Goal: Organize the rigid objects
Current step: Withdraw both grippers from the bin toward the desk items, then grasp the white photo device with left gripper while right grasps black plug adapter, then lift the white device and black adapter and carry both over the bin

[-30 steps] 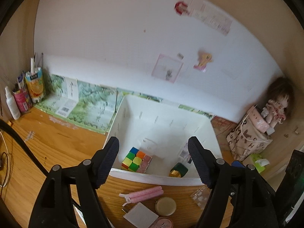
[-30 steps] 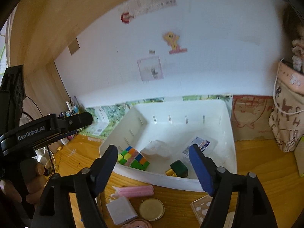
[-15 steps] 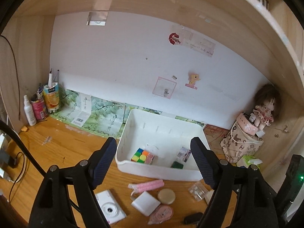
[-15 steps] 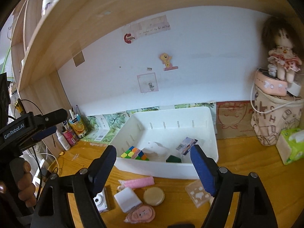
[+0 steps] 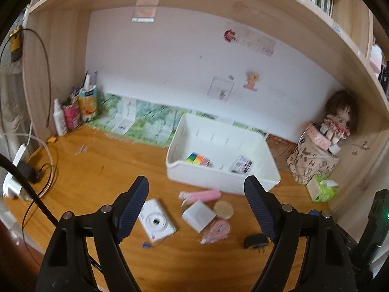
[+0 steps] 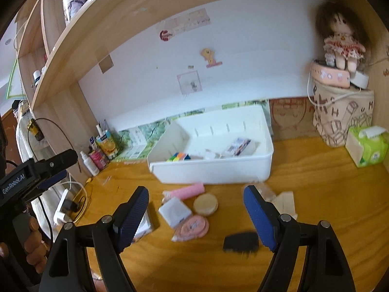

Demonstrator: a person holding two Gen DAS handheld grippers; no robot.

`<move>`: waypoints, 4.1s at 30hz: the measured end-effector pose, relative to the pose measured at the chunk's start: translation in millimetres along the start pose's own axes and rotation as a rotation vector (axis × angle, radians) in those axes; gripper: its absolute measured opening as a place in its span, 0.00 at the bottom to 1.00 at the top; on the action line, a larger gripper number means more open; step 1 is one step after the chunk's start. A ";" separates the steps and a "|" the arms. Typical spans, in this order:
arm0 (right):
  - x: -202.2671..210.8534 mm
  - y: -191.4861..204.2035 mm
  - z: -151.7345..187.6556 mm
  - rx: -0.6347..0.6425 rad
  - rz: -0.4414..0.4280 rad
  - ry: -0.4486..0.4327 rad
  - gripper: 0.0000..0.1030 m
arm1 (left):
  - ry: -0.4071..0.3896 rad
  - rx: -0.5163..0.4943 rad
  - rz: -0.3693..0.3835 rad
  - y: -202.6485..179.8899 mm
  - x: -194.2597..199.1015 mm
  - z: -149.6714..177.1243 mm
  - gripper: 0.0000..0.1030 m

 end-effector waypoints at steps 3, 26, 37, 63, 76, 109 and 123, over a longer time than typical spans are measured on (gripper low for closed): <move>6.6 1.2 7.4 -0.016 -0.016 0.003 0.79 | 0.017 -0.011 -0.026 2.8 3.4 8.1 0.81; -21.6 -45.4 47.0 -0.301 -0.007 0.173 0.79 | 0.321 -0.185 -0.188 6.7 -51.1 49.4 0.81; -53.7 -79.6 56.6 -0.419 0.170 0.321 0.79 | 0.554 -0.206 -0.180 10.9 -118.4 56.7 0.81; -120.9 -88.5 76.8 -0.342 0.341 0.712 0.78 | 1.003 0.074 -0.236 36.9 -223.0 80.7 0.81; -136.5 -91.1 63.7 -0.288 0.358 0.750 0.62 | 1.018 0.179 -0.215 50.9 -235.4 84.5 0.64; -129.2 -26.9 35.2 -0.091 0.275 0.645 0.62 | 0.819 0.334 -0.187 115.6 -180.4 53.1 0.52; -111.7 -0.4 8.4 0.021 0.215 0.468 0.62 | 0.619 0.328 -0.095 106.7 -151.2 26.9 0.51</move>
Point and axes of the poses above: each gripper's, at about its wrist camera, not at the fingertips, and x roughly against the way its jaws point, y to its left, z to its underside, the point moved 3 cm from there along -x, roughly the way its jaws point, and after that the axes turned 12 degrees about -z, right-handed, at the moved point
